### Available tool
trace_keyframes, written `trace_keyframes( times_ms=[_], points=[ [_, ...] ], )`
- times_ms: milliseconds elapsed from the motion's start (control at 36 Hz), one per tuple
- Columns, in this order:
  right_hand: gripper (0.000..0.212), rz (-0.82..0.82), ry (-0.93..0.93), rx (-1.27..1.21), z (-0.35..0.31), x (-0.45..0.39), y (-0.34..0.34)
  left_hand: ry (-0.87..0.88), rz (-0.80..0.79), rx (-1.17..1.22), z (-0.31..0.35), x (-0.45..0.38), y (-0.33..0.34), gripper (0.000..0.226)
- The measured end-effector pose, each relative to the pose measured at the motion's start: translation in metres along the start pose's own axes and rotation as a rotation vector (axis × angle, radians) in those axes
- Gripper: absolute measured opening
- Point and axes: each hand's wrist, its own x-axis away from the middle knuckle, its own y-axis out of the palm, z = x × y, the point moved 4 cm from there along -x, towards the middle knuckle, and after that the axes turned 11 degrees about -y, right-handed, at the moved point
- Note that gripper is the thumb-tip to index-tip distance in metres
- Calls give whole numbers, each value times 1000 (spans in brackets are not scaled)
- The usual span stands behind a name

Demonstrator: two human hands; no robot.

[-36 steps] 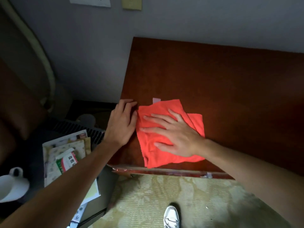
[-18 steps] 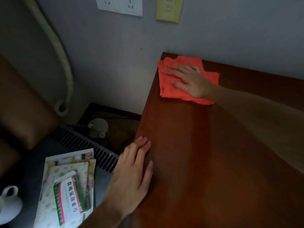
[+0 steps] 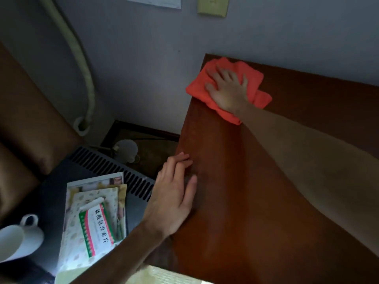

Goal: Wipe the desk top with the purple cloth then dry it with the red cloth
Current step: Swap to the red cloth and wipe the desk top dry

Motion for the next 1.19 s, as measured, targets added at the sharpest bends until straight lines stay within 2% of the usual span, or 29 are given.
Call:
trace_keyframes(
  times_ms=[56,111,194,278,333,417,556,611,667,694,722,778,833,889,972,1056,1139,1194],
  points=[
    [55,11,-33,12,-22,24,4,7,64,115,-2,0,-7,38],
    [54,-7,-72,12,-47,54,8,-18,201,221,-7,2,-16,31],
    [60,-3,-146,28,-89,118,15,-136,387,359,-16,9,-30,19],
    [64,-13,-223,15,-134,195,19,-270,414,469,-27,21,-41,16],
    [63,-29,-260,5,-164,247,20,-311,358,472,-34,28,-52,19],
    [61,-37,-279,6,-197,308,21,-373,189,392,-41,36,-69,25],
    [62,-45,-350,-125,-215,356,14,-642,-166,216,-53,34,-77,42],
    [65,28,-272,-258,-203,361,1,-691,-261,183,-48,35,-77,59],
    [68,139,-59,-294,-178,363,-12,-680,-325,177,-37,39,-73,86],
    [71,164,77,-275,-164,363,-17,-661,-350,157,-32,41,-70,89],
    [75,143,204,-261,-151,363,-22,-641,-375,117,-24,45,-68,85],
    [83,-43,375,-242,-139,362,-24,-603,-415,-15,-11,54,-63,80],
    [79,-197,389,-163,-144,363,-24,-594,-421,-149,-2,67,-57,86],
    [66,-176,415,-179,-155,365,-27,-601,-395,-242,6,77,-57,91],
    [56,-150,546,-333,-165,372,-21,-679,-422,-320,13,86,-59,92],
    [50,-245,640,-460,-164,373,-12,-679,-495,-405,20,89,-59,75],
    [52,-361,625,-450,-159,365,-14,-598,-583,-430,35,87,-58,58],
    [52,-372,608,-423,-152,359,-30,-565,-628,-407,44,75,-62,52]
  ],
)
